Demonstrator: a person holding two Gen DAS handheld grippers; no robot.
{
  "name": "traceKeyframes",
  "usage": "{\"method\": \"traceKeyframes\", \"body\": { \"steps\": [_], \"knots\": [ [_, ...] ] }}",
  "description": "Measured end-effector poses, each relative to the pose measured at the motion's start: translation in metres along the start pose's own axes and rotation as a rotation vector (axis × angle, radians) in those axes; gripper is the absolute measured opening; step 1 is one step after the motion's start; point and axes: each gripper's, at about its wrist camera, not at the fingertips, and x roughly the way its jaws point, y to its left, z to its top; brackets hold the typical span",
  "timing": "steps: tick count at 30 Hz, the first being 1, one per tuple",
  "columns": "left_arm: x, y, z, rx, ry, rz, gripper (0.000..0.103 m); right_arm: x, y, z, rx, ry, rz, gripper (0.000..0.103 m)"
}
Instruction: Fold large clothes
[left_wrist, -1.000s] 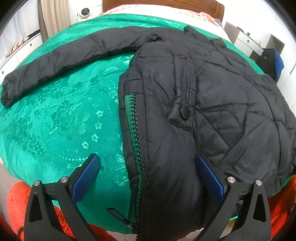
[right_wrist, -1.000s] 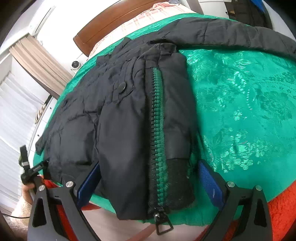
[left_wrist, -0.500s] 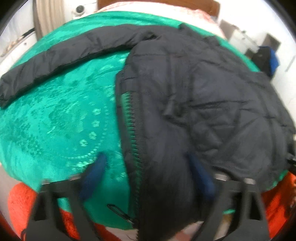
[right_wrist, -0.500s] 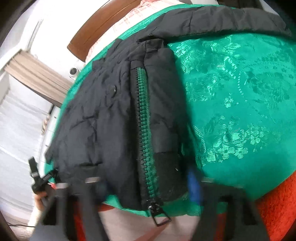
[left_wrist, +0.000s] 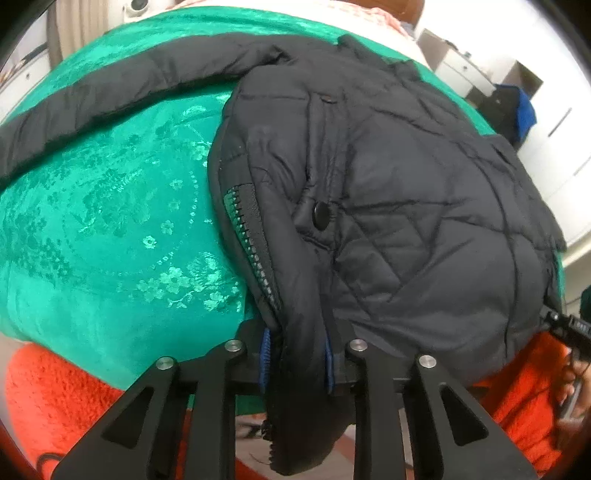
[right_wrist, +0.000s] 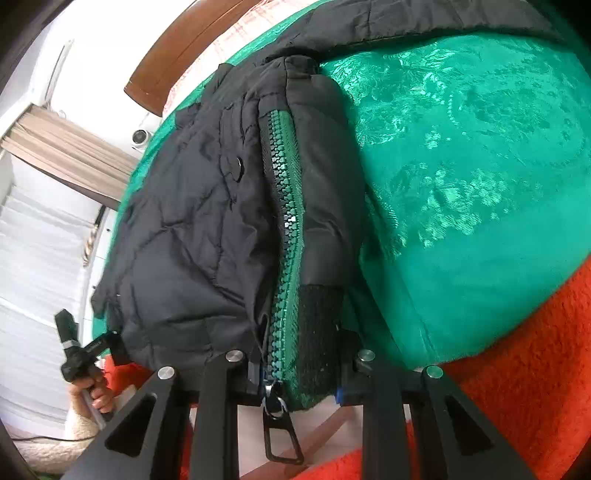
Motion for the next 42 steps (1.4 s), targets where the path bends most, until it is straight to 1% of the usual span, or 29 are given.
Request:
{"method": "traceKeyframes", "body": {
  "steps": [3, 5, 6, 7, 9, 10, 11, 12, 13, 14, 15, 17, 19, 22, 25, 27, 29, 32, 34, 35, 37, 38, 40, 42],
  "knots": [
    [-0.005, -0.005, 0.000, 0.031, -0.022, 0.041, 0.038, -0.005, 0.006, 0.001, -0.030, -0.019, -0.040, 0.036],
    [-0.013, -0.004, -0.001, 0.023, -0.043, 0.047, 0.061, -0.011, 0.006, 0.001, -0.025, -0.039, -0.073, 0.064],
    [-0.018, -0.002, -0.001, 0.011, -0.057, 0.045, 0.065, -0.017, 0.005, 0.002, -0.012, -0.061, -0.094, 0.069],
    [-0.025, -0.001, -0.001, -0.003, -0.077, 0.039, 0.067, -0.022, 0.005, 0.002, -0.005, -0.073, -0.103, 0.071],
    [-0.043, 0.003, 0.001, -0.031, -0.126, 0.019, 0.069, -0.036, 0.006, 0.004, -0.004, -0.118, -0.138, 0.072],
    [-0.052, 0.005, 0.004, -0.042, -0.155, 0.016, 0.075, -0.044, 0.009, 0.005, -0.021, -0.154, -0.164, 0.073],
    [-0.063, 0.007, 0.008, -0.051, -0.195, 0.023, 0.083, -0.048, 0.013, 0.005, -0.038, -0.178, -0.183, 0.076],
    [-0.071, 0.007, 0.011, -0.056, -0.233, 0.038, 0.087, -0.054, 0.021, 0.005, -0.076, -0.219, -0.220, 0.077],
    [-0.083, 0.006, 0.017, -0.063, -0.287, 0.071, 0.094, -0.059, 0.031, 0.007, -0.117, -0.253, -0.248, 0.077],
    [-0.089, 0.005, 0.020, -0.064, -0.319, 0.090, 0.096, -0.061, 0.036, 0.010, -0.137, -0.269, -0.255, 0.078],
    [-0.095, 0.004, 0.024, -0.063, -0.345, 0.100, 0.096, -0.064, 0.043, 0.012, -0.165, -0.288, -0.253, 0.079],
    [-0.101, 0.002, 0.029, -0.063, -0.376, 0.111, 0.098, -0.066, 0.049, 0.015, -0.175, -0.294, -0.243, 0.083],
    [-0.104, -0.002, 0.030, -0.061, -0.398, 0.121, 0.099, -0.063, 0.050, 0.013, -0.172, -0.270, -0.240, 0.083],
    [-0.098, -0.007, 0.030, -0.049, -0.404, 0.134, 0.099, -0.069, 0.040, 0.006, -0.158, -0.277, -0.249, 0.083],
    [-0.085, -0.020, 0.031, -0.022, -0.395, 0.156, 0.099, -0.081, 0.042, 0.007, -0.183, -0.334, -0.250, 0.083],
    [-0.080, -0.029, 0.030, -0.001, -0.389, 0.150, 0.099, -0.086, 0.053, 0.012, -0.206, -0.355, -0.204, 0.083],
    [-0.076, -0.041, 0.029, 0.030, -0.387, 0.139, 0.099, -0.084, 0.067, 0.020, -0.243, -0.359, -0.155, 0.083],
    [-0.065, -0.056, 0.029, 0.080, -0.379, 0.139, 0.099, -0.068, 0.088, 0.028, -0.321, -0.364, -0.082, 0.083],
    [-0.056, -0.061, 0.028, 0.100, -0.358, 0.128, 0.100, -0.046, 0.088, 0.032, -0.330, -0.331, -0.071, 0.083],
    [-0.047, -0.063, 0.027, 0.112, -0.335, 0.115, 0.100, -0.030, 0.084, 0.033, -0.322, -0.297, -0.082, 0.083],
    [-0.030, -0.065, 0.024, 0.127, -0.290, 0.112, 0.100, 0.009, 0.066, 0.033, -0.277, -0.179, -0.147, 0.083],
    [-0.020, -0.066, 0.021, 0.139, -0.261, 0.117, 0.100, 0.022, 0.058, 0.029, -0.256, -0.136, -0.165, 0.084],
    [-0.004, -0.069, 0.014, 0.162, -0.211, 0.133, 0.100, 0.023, 0.054, 0.022, -0.267, -0.162, -0.151, 0.084],
    [0.003, -0.070, 0.008, 0.184, -0.218, 0.158, 0.102, 0.022, 0.057, 0.021, -0.278, -0.152, -0.160, 0.084]
  ]
}}
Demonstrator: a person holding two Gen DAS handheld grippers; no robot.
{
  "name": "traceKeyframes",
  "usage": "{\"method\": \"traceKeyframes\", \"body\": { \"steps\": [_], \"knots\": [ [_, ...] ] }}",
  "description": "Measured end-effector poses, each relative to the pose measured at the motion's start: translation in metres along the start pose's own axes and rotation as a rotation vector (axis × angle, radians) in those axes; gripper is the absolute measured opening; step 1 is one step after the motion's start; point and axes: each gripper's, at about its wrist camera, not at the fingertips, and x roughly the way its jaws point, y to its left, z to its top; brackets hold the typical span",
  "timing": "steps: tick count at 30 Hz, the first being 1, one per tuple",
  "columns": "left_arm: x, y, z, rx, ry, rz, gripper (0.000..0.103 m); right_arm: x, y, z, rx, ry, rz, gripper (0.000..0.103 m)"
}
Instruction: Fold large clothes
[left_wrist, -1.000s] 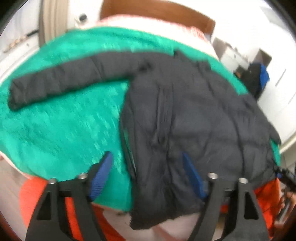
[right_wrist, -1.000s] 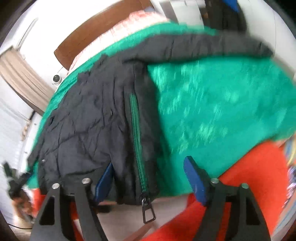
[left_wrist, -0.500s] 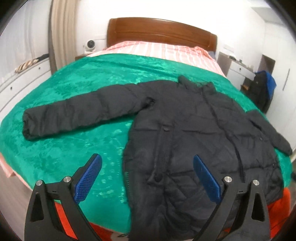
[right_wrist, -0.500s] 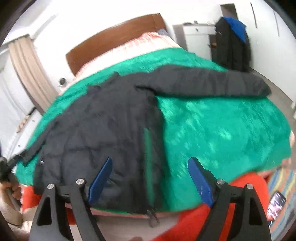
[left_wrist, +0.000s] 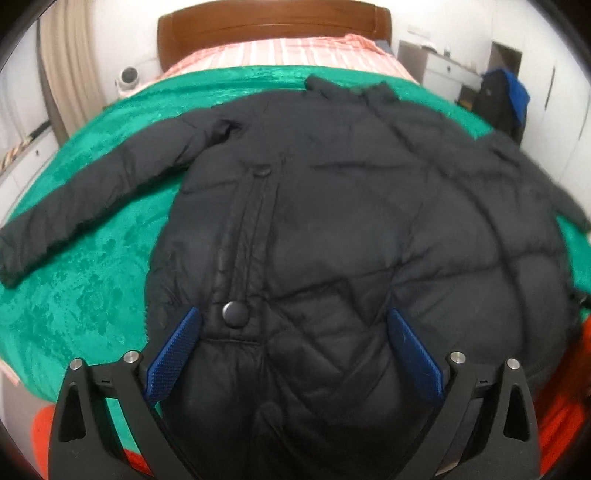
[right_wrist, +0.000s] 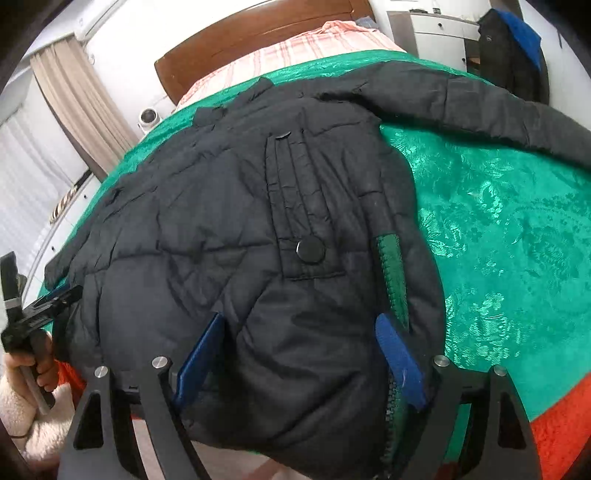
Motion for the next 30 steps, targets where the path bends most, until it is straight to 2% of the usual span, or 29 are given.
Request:
{"method": "traceKeyframes", "body": {
  "steps": [5, 8, 12, 14, 16, 19, 21, 23, 30],
  "knots": [
    [0.010, -0.005, -0.001, 0.003, 0.037, 0.034, 0.103, 0.004, 0.007, -0.003, -0.028, -0.009, -0.004, 0.092],
    [0.009, -0.005, -0.003, 0.004, 0.029, 0.044, 0.103, 0.005, 0.016, -0.005, -0.049, -0.007, -0.015, 0.097],
    [0.006, -0.010, -0.004, 0.037, 0.045, 0.064, 0.103, 0.002, 0.017, -0.003, -0.048, -0.007, -0.030, 0.098],
    [0.001, -0.009, -0.003, 0.018, 0.048, 0.070, 0.103, -0.006, 0.017, -0.002, -0.015, -0.049, -0.010, 0.097],
    [-0.005, -0.010, -0.003, -0.003, 0.039, 0.064, 0.103, -0.026, 0.013, -0.004, 0.016, -0.130, 0.011, 0.097],
    [-0.019, -0.014, -0.003, 0.003, 0.004, 0.068, 0.103, -0.056, 0.014, -0.005, -0.007, -0.273, -0.051, 0.097],
    [-0.025, -0.018, 0.000, 0.022, -0.014, 0.082, 0.103, -0.064, 0.016, -0.003, -0.006, -0.320, -0.072, 0.097],
    [-0.029, -0.020, 0.001, 0.033, -0.029, 0.099, 0.103, -0.062, 0.018, 0.000, 0.006, -0.330, -0.080, 0.097],
    [-0.027, -0.015, 0.000, 0.020, -0.025, 0.113, 0.103, -0.044, 0.026, -0.001, -0.017, -0.271, -0.113, 0.097]
  ]
}}
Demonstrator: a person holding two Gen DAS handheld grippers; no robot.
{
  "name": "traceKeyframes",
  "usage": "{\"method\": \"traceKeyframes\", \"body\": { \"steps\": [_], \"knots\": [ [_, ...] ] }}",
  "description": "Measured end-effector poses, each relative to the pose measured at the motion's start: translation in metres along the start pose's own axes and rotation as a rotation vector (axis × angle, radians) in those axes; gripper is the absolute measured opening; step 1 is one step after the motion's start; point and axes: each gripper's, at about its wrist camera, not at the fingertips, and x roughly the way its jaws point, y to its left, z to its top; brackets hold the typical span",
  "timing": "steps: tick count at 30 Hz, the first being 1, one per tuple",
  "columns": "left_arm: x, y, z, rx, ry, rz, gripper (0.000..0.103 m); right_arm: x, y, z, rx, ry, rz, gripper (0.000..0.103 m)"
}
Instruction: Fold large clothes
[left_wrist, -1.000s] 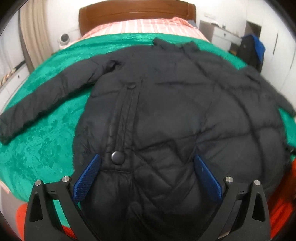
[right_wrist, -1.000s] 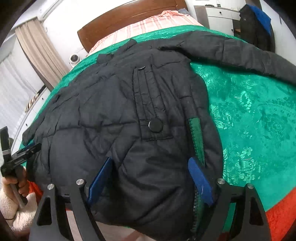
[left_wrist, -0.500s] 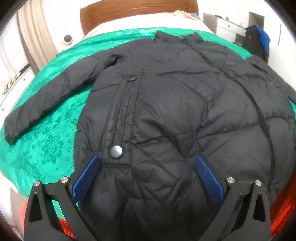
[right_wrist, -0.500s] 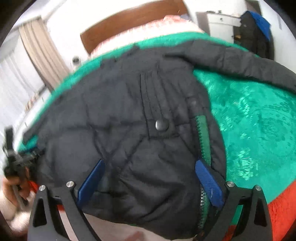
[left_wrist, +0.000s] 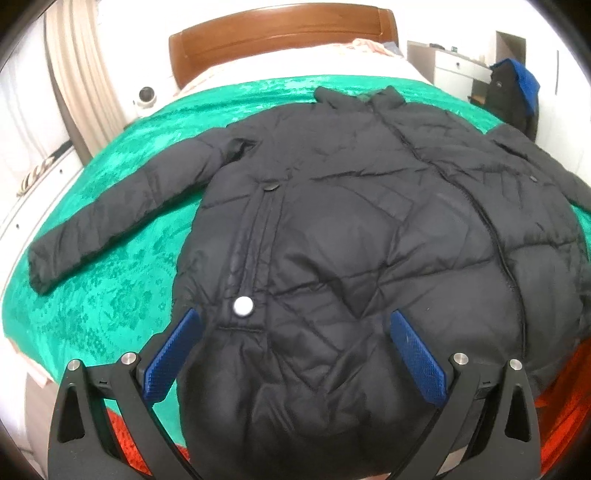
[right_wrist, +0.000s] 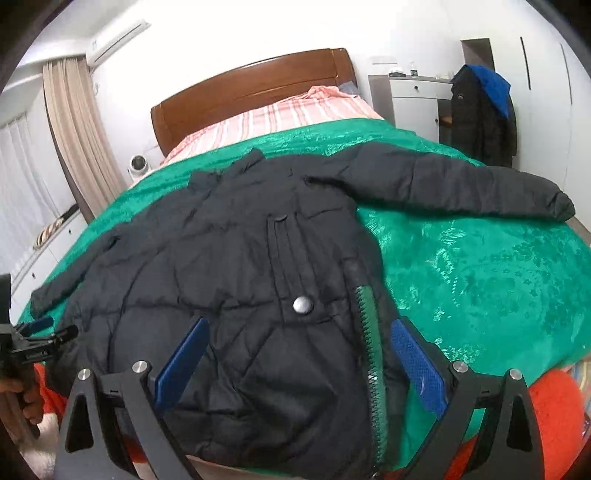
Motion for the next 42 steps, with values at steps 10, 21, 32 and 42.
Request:
{"method": "traceKeyframes", "body": {
  "steps": [10, 21, 32, 42],
  "knots": [
    [0.005, 0.002, -0.004, -0.009, 0.011, 0.024, 0.103, 0.009, 0.004, -0.008, -0.054, 0.019, 0.000, 0.097],
    [0.000, 0.007, -0.005, -0.014, -0.033, 0.030, 0.103, 0.005, -0.005, -0.003, -0.008, 0.007, 0.009, 0.097],
    [-0.006, 0.025, -0.001, -0.106, -0.081, 0.021, 0.103, 0.002, -0.187, 0.061, 0.481, -0.098, -0.050, 0.097],
    [-0.002, 0.021, -0.001, -0.090, -0.069, 0.074, 0.103, 0.055, -0.345, 0.078, 0.933, -0.169, -0.087, 0.084]
  ]
}}
